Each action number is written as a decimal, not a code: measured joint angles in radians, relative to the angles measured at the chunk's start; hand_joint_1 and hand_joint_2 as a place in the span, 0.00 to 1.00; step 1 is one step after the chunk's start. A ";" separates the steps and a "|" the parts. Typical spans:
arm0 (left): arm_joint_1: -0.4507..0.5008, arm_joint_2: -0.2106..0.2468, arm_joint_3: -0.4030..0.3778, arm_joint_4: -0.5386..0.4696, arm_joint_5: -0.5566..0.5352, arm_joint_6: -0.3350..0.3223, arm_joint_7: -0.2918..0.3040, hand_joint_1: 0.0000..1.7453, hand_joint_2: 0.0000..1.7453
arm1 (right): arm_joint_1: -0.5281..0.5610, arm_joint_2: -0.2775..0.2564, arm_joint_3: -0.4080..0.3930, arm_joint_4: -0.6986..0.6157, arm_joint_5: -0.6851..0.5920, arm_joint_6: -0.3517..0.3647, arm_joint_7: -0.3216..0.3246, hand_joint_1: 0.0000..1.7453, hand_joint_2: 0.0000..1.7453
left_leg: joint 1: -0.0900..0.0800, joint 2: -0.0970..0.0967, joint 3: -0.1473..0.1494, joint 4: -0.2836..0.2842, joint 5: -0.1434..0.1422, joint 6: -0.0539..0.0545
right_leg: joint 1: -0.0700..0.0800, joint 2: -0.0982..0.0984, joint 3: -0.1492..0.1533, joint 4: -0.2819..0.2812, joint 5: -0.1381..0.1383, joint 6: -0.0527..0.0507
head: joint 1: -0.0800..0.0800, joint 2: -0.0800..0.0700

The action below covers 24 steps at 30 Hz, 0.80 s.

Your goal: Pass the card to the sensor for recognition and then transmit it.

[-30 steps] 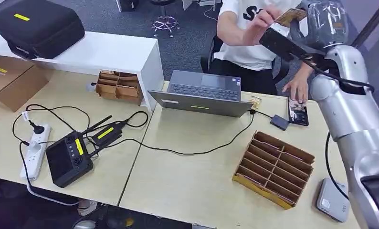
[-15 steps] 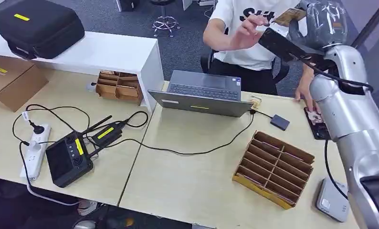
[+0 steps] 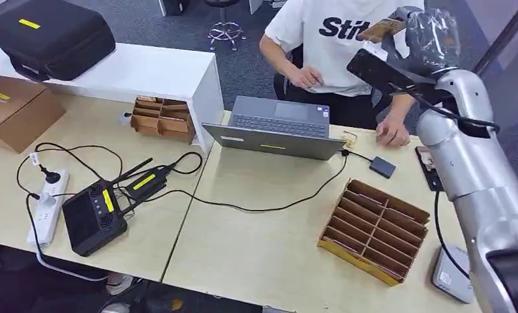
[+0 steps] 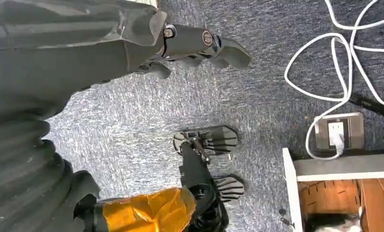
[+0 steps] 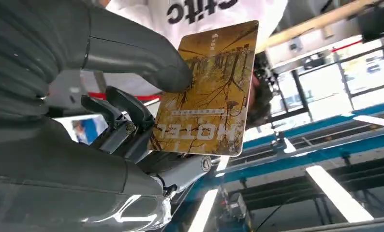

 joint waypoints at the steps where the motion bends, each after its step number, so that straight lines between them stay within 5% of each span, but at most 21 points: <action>1: 0.005 0.001 0.002 0.000 0.004 0.000 -0.006 0.00 1.00 | 0.015 -0.006 -0.004 -0.023 -0.024 0.011 -0.007 1.00 1.00 | 0.000 0.000 0.000 0.000 0.000 0.000 | 0.000 0.000 0.000 0.000 0.000 0.000 | 0.000 0.000; 6: 0.043 0.007 0.033 0.000 0.048 0.007 -0.065 0.00 1.00 | 0.112 -0.082 -0.083 -0.131 -0.258 0.024 -0.004 1.00 1.00 | 0.002 -0.005 0.001 0.000 0.000 0.000 | 0.002 -0.006 0.003 -0.003 -0.001 0.000 | 0.000 0.000; 9: 0.094 0.010 0.056 0.001 0.065 -0.001 -0.113 0.00 1.00 | 0.228 -0.176 -0.213 -0.168 -0.396 0.027 -0.103 1.00 1.00 | 0.004 -0.009 0.000 0.000 -0.001 0.001 | 0.004 -0.009 0.007 -0.007 -0.001 0.000 | 0.001 0.000; 14: 0.132 0.026 0.095 0.005 0.077 0.007 -0.137 0.00 1.00 | 0.409 -0.256 -0.366 -0.248 -0.437 0.026 -0.140 1.00 1.00 | 0.004 -0.004 0.000 0.000 -0.005 0.001 | 0.003 -0.004 0.006 -0.008 -0.001 0.000 | 0.000 0.000; 24: 0.152 0.028 0.129 0.009 0.095 0.007 -0.154 0.00 1.00 | 0.572 -0.309 -0.498 -0.309 -0.460 0.021 -0.133 1.00 1.00 | 0.006 -0.004 0.000 0.000 -0.004 0.001 | 0.006 -0.004 0.005 -0.008 -0.001 0.000 | 0.000 0.000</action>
